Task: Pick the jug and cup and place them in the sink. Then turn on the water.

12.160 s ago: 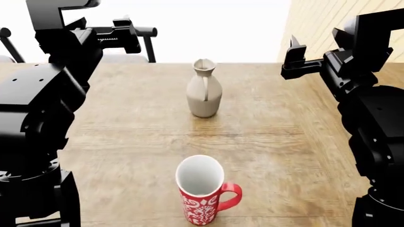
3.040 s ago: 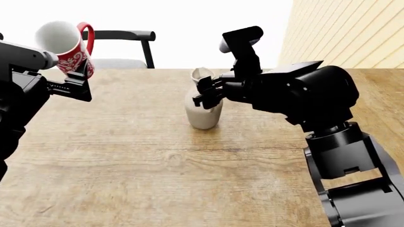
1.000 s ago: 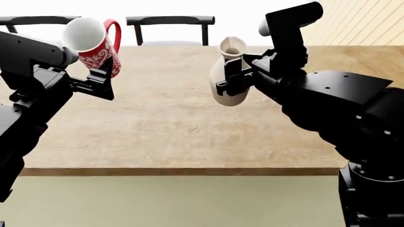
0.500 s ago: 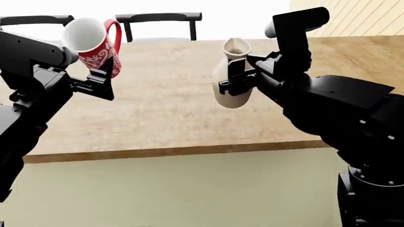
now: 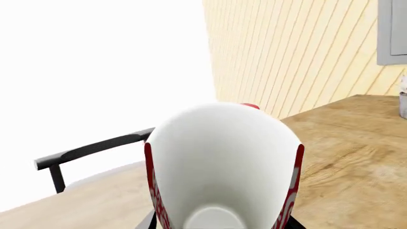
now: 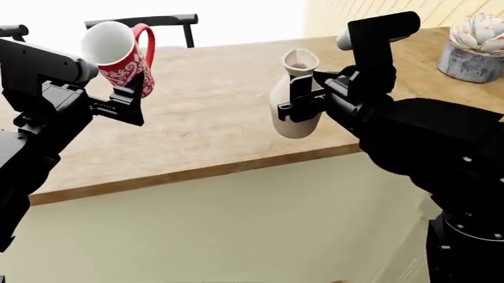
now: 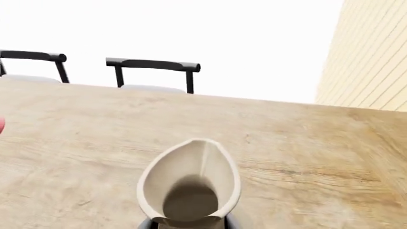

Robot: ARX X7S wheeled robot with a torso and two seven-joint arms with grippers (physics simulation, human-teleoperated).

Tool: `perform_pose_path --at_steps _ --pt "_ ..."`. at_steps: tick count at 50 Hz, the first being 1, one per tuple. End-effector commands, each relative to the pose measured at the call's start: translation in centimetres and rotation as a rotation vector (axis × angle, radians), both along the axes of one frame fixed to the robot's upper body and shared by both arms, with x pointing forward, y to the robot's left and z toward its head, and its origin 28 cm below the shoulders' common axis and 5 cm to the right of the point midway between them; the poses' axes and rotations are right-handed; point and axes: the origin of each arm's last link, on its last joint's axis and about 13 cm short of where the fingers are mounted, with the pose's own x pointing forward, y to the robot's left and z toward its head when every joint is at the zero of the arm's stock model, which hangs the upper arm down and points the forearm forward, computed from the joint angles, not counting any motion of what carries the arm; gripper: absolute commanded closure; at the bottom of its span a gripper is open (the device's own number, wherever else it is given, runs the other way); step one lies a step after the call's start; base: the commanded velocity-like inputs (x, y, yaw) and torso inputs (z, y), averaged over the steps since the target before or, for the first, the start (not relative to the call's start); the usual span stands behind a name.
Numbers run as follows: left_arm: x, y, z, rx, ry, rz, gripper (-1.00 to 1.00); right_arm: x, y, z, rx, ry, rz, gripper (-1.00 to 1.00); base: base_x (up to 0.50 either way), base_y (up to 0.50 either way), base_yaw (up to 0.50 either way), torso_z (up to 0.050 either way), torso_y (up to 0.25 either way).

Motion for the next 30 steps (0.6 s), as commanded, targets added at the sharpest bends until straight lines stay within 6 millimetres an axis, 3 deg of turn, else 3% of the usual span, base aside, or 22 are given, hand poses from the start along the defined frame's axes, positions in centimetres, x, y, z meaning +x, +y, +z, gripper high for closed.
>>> perform_pose_path --at_steps 1,30 --pt "0.0 0.0 0.2 -0.015 -0.003 -0.004 1.00 -0.3 -0.4 0.7 0.010 -0.044 -0.018 1.00 -0.15 0.03 -0.50 0.000 0.010" --pt "0.0 0.0 0.2 -0.009 0.012 -0.028 1.00 0.3 -0.9 -0.8 0.029 -0.036 -0.035 1.00 -0.14 0.05 -0.50 0.000 0.001"
